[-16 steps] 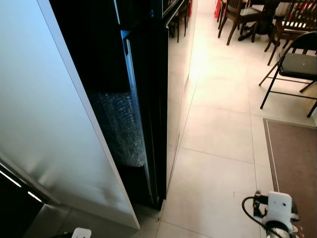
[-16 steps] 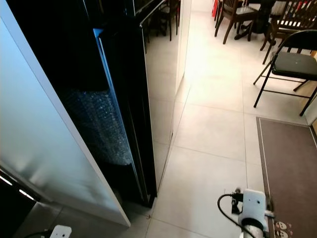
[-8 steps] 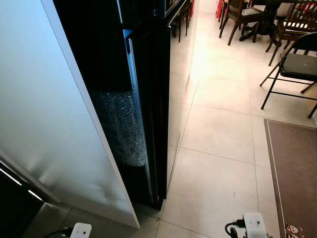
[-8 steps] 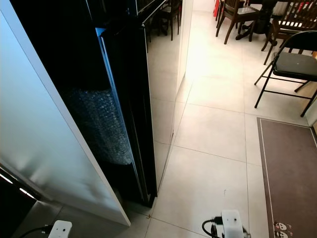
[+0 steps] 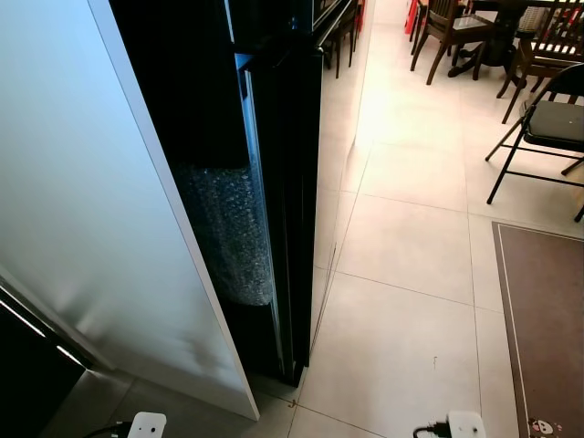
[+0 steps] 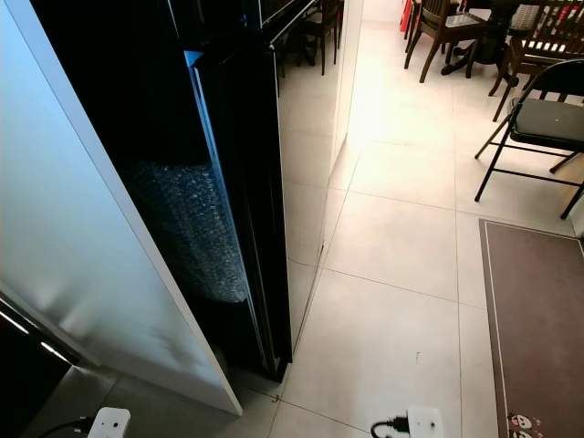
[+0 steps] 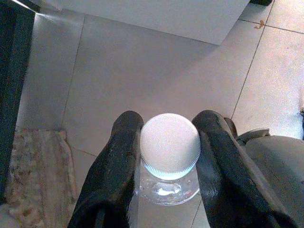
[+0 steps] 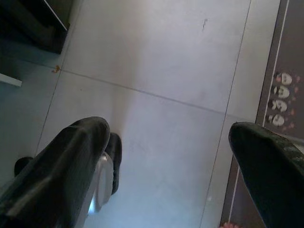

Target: Restocking fridge

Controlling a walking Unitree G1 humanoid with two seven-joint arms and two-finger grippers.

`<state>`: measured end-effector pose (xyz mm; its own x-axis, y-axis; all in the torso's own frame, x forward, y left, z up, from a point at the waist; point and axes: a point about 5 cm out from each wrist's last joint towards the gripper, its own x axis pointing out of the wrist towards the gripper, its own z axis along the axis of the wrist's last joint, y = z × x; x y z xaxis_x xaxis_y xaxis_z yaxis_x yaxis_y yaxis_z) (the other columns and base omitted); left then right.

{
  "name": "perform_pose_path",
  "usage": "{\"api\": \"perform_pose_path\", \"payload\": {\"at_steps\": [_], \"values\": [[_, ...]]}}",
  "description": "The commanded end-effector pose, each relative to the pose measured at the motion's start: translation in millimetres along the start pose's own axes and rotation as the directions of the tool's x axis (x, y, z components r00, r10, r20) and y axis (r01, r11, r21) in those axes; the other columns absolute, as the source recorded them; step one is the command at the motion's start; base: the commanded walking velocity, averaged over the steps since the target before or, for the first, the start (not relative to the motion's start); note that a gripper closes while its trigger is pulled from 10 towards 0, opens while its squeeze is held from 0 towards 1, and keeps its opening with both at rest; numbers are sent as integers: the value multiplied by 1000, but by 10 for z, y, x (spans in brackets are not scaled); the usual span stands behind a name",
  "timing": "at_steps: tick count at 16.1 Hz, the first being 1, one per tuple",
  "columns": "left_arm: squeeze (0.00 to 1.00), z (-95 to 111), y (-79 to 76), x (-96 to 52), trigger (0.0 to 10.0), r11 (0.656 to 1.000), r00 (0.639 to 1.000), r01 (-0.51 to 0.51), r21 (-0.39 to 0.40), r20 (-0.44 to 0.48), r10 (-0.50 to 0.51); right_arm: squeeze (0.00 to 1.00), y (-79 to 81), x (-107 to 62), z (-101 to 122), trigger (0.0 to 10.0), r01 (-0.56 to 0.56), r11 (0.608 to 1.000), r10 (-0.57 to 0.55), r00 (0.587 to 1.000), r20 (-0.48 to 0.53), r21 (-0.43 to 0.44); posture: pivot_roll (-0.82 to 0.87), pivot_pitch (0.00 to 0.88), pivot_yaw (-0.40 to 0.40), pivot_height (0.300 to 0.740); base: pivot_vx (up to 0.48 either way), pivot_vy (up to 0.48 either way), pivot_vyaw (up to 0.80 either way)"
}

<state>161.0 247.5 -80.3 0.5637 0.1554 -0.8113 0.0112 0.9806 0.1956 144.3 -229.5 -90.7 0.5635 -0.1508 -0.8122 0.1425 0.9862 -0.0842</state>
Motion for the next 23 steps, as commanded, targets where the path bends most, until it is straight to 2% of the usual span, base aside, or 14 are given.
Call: {"api": "perform_pose_path", "payload": {"at_steps": [1, 13, 20, 23], "values": [[0, -96, -13, -17, 10000, 1000, 999, 1, -29, -35, -2, 0, -14, -19, -79, 10000, 2, 1000, -1, 1000, -25, 21, 5, 0, 15, 740, 0, 0, 0], [0, -298, 74, -76, 10000, 1000, 995, -11, -25, -96, 9, 0, 37, -6, -36, 10000, -16, 1000, 17, 1000, -7, 23, -1, 0, 14, 740, 0, 0, 0], [0, -173, -95, -25, 10000, 1000, 997, 10, -17, -71, -11, 0, 10, -14, -58, 10000, -4, 1000, 4, 1000, -10, 19, -2, 0, 14, 740, 0, 231, 0], [0, -175, -50, -28, 10000, 1000, 997, 4, -14, -73, -5, 0, 0, -21, -77, 10000, -2, 1000, 3, 1000, -11, 24, -2, 0, 14, 740, 0, 309, 0]]}}
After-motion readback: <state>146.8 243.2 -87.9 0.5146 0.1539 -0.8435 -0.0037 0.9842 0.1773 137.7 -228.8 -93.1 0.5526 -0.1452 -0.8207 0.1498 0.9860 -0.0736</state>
